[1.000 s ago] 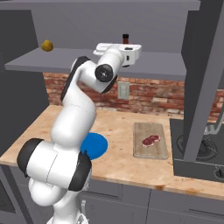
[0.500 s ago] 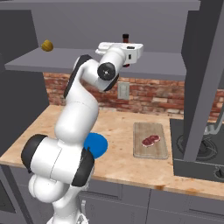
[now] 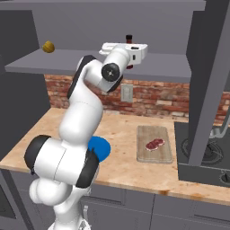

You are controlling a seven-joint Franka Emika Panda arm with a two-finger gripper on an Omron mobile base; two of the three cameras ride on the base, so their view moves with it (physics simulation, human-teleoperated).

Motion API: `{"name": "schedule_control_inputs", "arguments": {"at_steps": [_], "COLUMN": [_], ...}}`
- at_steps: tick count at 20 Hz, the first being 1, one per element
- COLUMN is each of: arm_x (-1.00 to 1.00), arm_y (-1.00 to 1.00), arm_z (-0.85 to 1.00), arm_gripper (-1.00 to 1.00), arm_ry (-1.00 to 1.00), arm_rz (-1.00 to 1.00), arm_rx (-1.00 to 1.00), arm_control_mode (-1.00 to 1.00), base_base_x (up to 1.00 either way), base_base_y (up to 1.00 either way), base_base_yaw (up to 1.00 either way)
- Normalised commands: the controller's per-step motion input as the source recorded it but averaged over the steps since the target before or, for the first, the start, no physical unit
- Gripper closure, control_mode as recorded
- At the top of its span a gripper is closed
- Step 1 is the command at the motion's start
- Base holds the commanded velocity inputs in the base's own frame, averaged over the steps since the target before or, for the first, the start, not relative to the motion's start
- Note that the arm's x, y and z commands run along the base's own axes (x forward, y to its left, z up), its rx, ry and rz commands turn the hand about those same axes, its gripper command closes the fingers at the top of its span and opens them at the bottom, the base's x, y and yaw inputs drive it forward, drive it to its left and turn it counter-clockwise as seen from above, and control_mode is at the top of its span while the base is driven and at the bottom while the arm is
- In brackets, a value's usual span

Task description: Pick the steak from the plate and place it on the cutting board. Then pick the condiment bottle from the cabinet and place it next to the cutting board.

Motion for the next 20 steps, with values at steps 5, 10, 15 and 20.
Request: {"name": "schedule_control_inputs", "arguments": {"at_steps": [5,10,15,20], "arm_x": [0.08,0.08,0.08,0.09], "arm_y": [0.0,0.0,0.0,-0.01], "arm_z": [0.0,0.0,0.0,0.0], "arm_gripper": [-1.0,-1.0,-1.0,-1.0], "arm_ry": [0.0,0.0,0.0,0.0], "arm_rz": [0.0,0.0,0.0,0.0], "arm_rx": [0.0,0.0,0.0,0.0], "arm_control_mode": [-1.0,-1.0,-1.0,-1.0], "base_base_x": [0.0,0.0,0.0,0.0], "base_base_y": [0.0,0.0,0.0,0.0], "base_base_yaw": [0.0,0.0,0.0,0.0]}}
